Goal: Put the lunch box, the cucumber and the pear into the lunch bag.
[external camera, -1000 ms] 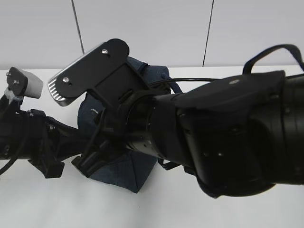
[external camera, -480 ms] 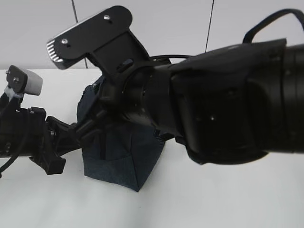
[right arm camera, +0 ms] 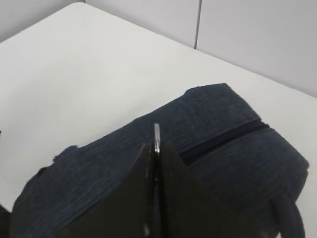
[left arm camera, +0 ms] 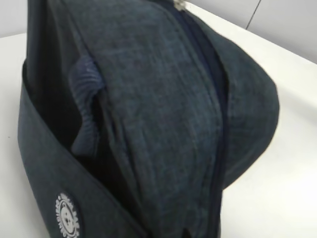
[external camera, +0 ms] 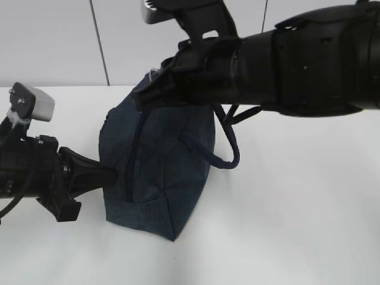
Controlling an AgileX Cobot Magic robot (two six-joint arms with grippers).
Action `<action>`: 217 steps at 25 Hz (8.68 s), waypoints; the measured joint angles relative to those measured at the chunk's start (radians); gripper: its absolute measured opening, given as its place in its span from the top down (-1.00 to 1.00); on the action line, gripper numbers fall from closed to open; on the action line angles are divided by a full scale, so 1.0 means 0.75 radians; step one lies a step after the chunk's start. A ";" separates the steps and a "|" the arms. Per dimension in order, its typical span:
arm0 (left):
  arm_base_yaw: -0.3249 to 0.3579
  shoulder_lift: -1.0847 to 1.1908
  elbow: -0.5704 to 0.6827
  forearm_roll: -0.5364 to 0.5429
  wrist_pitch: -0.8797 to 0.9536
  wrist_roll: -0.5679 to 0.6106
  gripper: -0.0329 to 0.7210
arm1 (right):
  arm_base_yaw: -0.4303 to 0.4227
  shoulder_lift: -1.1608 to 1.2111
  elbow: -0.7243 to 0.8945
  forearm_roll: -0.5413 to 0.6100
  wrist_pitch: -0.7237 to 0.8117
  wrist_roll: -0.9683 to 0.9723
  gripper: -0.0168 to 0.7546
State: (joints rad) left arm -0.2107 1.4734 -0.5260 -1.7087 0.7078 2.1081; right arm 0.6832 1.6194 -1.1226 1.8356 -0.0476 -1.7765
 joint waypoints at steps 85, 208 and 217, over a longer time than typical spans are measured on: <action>0.000 -1.531 -0.019 2.236 0.390 -2.677 0.10 | -0.725 -1.349 0.514 -2.428 1.521 2.332 -0.04; 0.159 -1.989 0.012 2.288 0.532 -2.753 0.28 | -0.725 -2.184 0.829 -2.503 1.604 2.242 -0.02; 0.159 -1.989 0.012 2.288 0.532 -2.753 0.28 | -0.725 -2.184 0.829 -2.503 1.604 2.242 -0.02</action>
State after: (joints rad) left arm -0.0912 -0.0182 -0.5173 0.0070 1.1071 0.0431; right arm 0.1393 -0.0184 -0.5010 -0.0414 1.1556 -0.0953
